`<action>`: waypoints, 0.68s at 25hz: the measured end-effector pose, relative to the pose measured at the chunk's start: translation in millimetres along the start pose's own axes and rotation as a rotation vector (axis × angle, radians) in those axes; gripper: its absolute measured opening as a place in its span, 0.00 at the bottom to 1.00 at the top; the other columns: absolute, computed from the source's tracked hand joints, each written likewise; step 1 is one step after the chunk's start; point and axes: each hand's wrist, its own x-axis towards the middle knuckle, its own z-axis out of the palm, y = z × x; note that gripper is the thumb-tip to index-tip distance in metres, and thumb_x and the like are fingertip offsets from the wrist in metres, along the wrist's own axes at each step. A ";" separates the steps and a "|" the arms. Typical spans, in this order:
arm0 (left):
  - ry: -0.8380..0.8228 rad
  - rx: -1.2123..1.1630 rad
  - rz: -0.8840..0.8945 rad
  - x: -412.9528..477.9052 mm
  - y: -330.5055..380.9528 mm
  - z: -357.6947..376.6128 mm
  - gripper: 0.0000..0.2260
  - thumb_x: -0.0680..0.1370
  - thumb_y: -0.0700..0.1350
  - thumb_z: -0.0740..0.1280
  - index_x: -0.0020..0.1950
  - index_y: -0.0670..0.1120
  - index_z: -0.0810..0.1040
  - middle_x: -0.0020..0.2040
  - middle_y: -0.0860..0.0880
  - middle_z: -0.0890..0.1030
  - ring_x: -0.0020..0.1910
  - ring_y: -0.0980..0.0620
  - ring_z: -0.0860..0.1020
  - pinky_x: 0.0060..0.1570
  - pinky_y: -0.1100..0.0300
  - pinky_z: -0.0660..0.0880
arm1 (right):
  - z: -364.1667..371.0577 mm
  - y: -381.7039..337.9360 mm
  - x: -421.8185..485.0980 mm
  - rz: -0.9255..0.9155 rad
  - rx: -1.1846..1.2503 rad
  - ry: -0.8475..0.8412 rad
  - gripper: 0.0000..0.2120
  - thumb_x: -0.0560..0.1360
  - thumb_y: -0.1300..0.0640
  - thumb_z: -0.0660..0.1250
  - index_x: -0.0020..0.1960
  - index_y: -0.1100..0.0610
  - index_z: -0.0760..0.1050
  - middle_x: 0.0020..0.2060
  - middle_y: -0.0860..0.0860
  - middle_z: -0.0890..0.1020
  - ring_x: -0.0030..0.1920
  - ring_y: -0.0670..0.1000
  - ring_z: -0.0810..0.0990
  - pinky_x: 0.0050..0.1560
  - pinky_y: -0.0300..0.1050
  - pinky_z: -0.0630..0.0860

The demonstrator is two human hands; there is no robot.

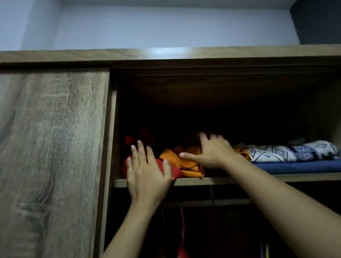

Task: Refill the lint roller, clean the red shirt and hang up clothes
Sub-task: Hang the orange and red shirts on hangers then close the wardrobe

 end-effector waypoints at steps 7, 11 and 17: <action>-0.022 0.068 0.021 0.4 -0.1 -1.4 0.35 0.74 0.61 0.45 0.77 0.43 0.53 0.78 0.43 0.43 0.76 0.48 0.39 0.71 0.56 0.37 | 11.3 -22.9 27.6 0.074 -0.138 -0.346 0.52 0.63 0.23 0.58 0.76 0.52 0.48 0.74 0.57 0.61 0.72 0.62 0.60 0.70 0.61 0.58; -0.063 0.063 0.011 0.4 0.6 -2.4 0.35 0.74 0.61 0.44 0.77 0.43 0.52 0.78 0.43 0.42 0.76 0.48 0.38 0.72 0.55 0.38 | 26.9 -18.1 24.9 0.016 -0.049 -0.272 0.39 0.67 0.29 0.62 0.66 0.57 0.68 0.65 0.56 0.73 0.63 0.58 0.72 0.62 0.53 0.70; -0.083 0.099 0.037 1.3 -2.5 -3.7 0.34 0.74 0.62 0.44 0.73 0.44 0.62 0.78 0.42 0.43 0.76 0.47 0.39 0.73 0.53 0.42 | 29.8 -16.9 15.9 -0.020 -0.045 -0.142 0.35 0.70 0.36 0.64 0.71 0.53 0.63 0.70 0.58 0.66 0.70 0.61 0.63 0.68 0.61 0.59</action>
